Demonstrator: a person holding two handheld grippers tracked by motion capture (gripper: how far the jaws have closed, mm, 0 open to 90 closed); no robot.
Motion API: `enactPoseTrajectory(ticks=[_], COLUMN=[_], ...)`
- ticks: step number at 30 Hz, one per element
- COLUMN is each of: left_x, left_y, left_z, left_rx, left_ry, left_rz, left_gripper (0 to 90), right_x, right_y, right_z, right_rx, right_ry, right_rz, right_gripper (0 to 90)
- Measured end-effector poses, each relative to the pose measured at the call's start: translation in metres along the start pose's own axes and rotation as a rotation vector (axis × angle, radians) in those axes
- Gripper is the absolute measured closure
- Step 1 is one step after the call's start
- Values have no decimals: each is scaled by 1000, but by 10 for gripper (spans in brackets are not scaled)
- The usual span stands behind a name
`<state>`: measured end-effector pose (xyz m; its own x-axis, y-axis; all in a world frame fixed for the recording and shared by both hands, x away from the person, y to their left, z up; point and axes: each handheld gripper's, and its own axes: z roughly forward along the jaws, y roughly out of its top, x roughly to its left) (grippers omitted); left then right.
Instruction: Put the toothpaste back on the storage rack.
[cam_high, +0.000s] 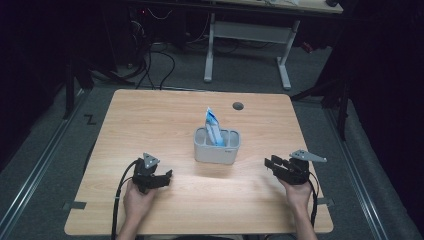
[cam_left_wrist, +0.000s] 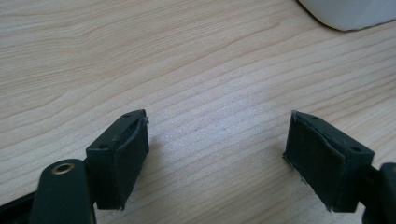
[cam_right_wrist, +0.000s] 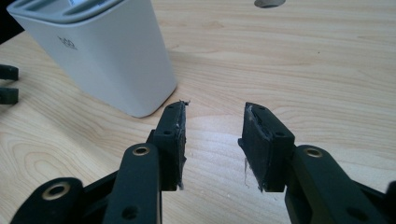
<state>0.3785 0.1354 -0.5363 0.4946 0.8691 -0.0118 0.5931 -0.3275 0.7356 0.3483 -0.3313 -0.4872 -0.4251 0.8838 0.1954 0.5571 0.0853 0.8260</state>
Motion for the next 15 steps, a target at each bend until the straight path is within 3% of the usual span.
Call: enactPoseTrajectory(ticks=[4,15], left_x=[0,0], left_y=[0,0], left_z=[0,0], left_rx=[0,0], left_ry=[0,1], left_rz=[1,1], left_gripper=[216,215], right_x=[0,0], right_y=[-3,-6], right_z=[7,24], right_rx=[29,52], right_ry=[-29,-33], right_rz=[-30,-33], right_gripper=[597,596])
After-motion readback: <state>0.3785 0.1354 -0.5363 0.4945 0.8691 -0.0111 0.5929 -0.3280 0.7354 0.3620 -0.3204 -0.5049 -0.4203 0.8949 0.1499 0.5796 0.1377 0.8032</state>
